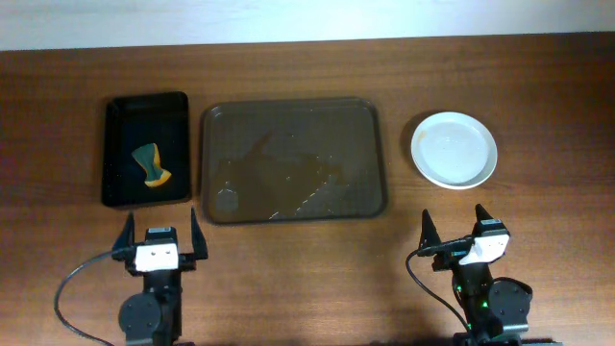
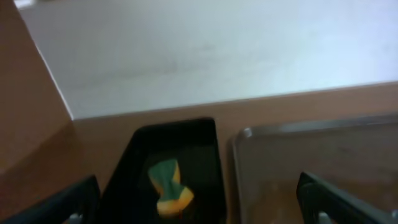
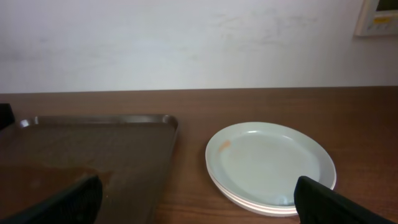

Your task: Clean dirty plates on tray and stack at the side

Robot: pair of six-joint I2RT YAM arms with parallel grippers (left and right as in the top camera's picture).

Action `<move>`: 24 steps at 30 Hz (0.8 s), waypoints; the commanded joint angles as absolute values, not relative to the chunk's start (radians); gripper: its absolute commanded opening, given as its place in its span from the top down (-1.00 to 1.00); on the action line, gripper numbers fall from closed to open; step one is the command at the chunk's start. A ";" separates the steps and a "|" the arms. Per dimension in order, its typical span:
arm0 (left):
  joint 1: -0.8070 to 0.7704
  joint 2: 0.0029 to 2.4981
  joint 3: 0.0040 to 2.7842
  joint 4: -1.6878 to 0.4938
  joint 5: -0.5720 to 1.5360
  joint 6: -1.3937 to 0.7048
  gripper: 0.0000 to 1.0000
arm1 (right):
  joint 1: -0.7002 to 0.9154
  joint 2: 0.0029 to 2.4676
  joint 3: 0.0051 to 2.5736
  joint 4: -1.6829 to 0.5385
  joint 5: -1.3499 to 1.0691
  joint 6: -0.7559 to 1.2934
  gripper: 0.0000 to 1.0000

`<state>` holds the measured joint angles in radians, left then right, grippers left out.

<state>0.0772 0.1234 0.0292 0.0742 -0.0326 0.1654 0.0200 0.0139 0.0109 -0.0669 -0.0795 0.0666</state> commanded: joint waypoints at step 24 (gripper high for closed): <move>0.095 0.006 0.010 -0.084 -0.021 0.226 -0.98 | 0.021 0.008 0.006 -0.072 -0.077 0.060 -0.97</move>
<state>0.0895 0.0147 0.0128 -0.0795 -0.0322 0.2100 0.0200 0.0147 0.0109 -0.0673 -0.0792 0.0673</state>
